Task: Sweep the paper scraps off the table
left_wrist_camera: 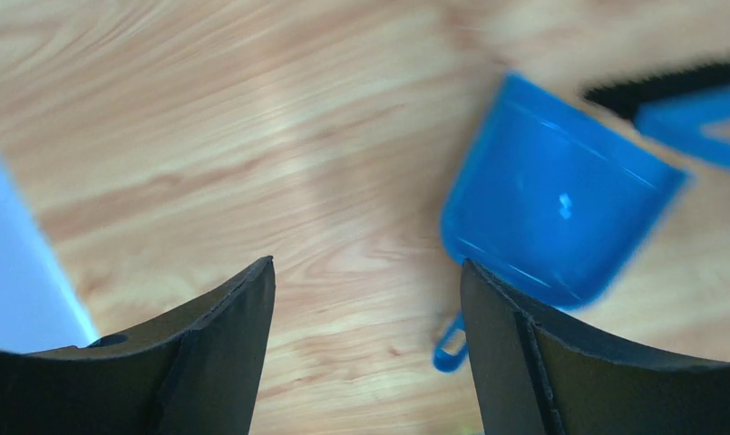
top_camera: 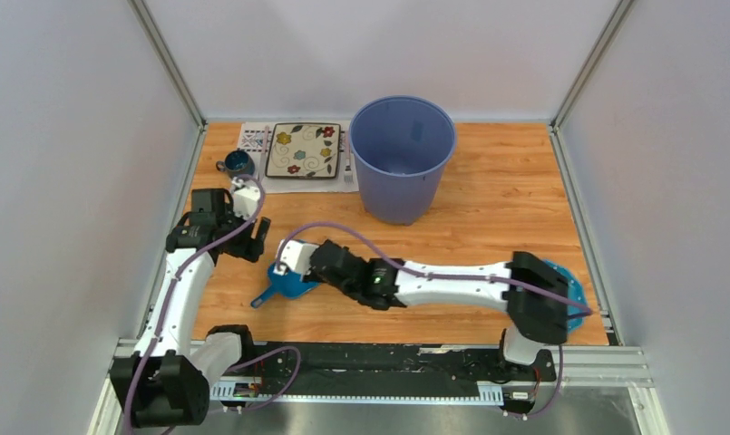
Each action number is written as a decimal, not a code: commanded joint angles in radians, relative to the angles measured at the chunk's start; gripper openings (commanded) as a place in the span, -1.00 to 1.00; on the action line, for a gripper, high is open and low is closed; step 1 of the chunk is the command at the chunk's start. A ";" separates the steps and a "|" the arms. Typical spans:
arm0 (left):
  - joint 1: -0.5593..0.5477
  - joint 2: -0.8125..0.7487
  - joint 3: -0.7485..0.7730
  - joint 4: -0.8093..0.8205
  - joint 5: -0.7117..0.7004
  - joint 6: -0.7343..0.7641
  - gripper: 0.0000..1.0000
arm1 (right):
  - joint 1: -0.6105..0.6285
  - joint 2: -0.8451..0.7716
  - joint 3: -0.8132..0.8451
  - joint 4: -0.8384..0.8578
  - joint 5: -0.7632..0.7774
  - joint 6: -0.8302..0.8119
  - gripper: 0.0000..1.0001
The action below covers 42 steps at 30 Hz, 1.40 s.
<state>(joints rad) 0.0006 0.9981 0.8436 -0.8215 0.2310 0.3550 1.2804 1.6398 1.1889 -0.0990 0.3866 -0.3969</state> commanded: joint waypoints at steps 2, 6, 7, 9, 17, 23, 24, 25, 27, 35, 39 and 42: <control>0.153 0.013 -0.049 0.200 -0.252 -0.185 0.61 | 0.101 0.211 0.135 0.168 0.247 -0.230 -1.00; 0.159 0.020 -0.083 0.283 -0.300 -0.208 0.61 | 0.148 0.305 0.167 0.190 0.348 -0.254 -1.00; 0.159 0.027 -0.083 0.285 -0.295 -0.211 0.62 | 0.154 0.314 0.167 0.179 0.342 -0.246 -1.00; 0.159 0.042 -0.084 0.283 -0.276 -0.206 0.62 | 0.169 0.319 0.175 0.110 0.307 -0.194 -1.00; 0.159 0.086 -0.087 0.255 -0.154 -0.169 0.64 | 0.233 0.354 0.329 -0.214 0.224 -0.020 0.77; 0.159 0.099 -0.074 0.245 -0.115 -0.154 0.65 | 0.247 0.218 0.387 -0.430 -0.109 0.104 0.82; 0.157 0.103 -0.068 0.239 -0.107 -0.152 0.65 | 0.244 0.198 0.391 -0.470 -0.197 0.112 0.82; 0.159 0.106 -0.063 0.236 -0.095 -0.152 0.65 | 0.241 0.160 0.394 -0.491 -0.240 0.121 0.83; 0.159 0.111 -0.057 0.234 -0.085 -0.151 0.66 | 0.223 0.108 0.402 -0.560 -0.410 0.127 0.85; 0.159 0.119 -0.070 0.252 -0.042 -0.148 0.67 | -0.019 -0.020 0.293 -0.896 -0.932 0.067 0.88; 0.159 0.119 -0.093 0.280 -0.027 -0.136 0.67 | -0.219 -0.057 0.170 -0.975 -1.112 0.110 0.89; 0.159 0.123 -0.107 0.292 -0.021 -0.120 0.68 | -0.376 -0.102 0.068 -0.918 -1.022 0.292 0.89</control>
<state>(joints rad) 0.1532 1.1156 0.7532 -0.5735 0.1757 0.1986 1.0542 1.5978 1.3647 -0.9527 -0.5732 -0.2886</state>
